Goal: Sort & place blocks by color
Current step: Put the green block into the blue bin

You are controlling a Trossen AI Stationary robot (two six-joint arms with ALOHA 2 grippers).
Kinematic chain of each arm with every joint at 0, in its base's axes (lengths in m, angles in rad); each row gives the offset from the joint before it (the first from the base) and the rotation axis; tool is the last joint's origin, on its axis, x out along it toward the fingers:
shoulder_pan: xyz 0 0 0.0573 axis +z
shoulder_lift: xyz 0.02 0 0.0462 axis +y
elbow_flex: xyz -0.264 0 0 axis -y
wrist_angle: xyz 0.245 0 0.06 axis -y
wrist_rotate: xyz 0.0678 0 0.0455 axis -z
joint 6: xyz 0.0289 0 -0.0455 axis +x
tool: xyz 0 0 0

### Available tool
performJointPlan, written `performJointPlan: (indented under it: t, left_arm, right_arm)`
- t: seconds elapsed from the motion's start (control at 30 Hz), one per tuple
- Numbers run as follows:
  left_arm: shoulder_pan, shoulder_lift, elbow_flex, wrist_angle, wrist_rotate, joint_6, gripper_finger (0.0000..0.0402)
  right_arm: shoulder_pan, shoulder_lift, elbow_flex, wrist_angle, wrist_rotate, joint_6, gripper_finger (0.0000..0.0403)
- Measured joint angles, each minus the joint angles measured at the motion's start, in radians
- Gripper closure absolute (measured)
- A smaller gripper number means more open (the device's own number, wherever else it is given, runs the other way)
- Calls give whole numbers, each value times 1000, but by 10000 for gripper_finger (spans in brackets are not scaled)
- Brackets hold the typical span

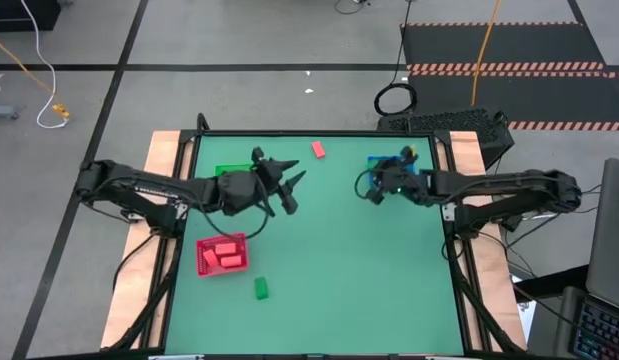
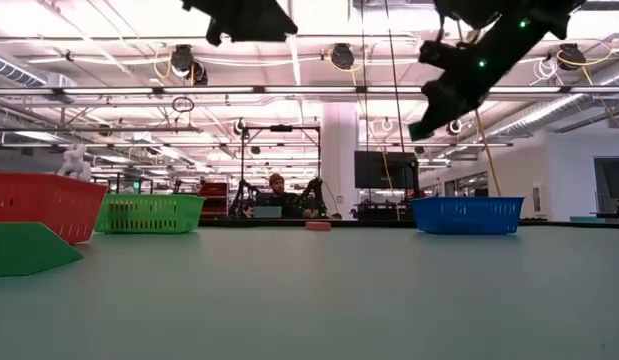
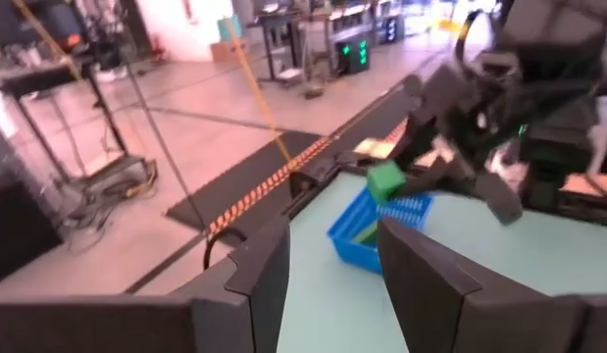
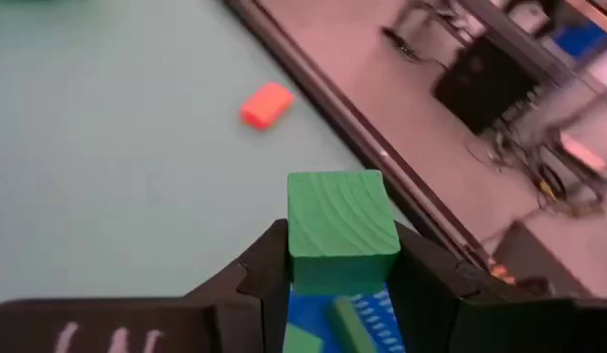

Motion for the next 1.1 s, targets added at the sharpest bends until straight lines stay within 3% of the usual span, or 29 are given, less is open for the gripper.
performJointPlan:
  t: [0.27, 0.43, 0.8, 1.0, 1.1]
  left_arm:
    - [47, 67, -1, -38, 24, -18, 243]
    - [65, 98, -1, -32, 27, -6, 243]
    - [77, 106, -1, -165, 26, 65, 243]
    - [99, 99, -1, -165, 25, 109, 243]
    - [106, 84, -1, -189, 24, 111, 243]
  right_arm:
    - [-182, -31, -78, -99, -32, 97, 280]
    - [-285, -31, -105, -90, -111, 109, 280]
    - [-400, -31, -109, -86, -149, 129, 275]
    - [-407, -31, -109, -83, -157, 161, 148]
    - [-407, -31, -109, -83, -157, 161, 103]
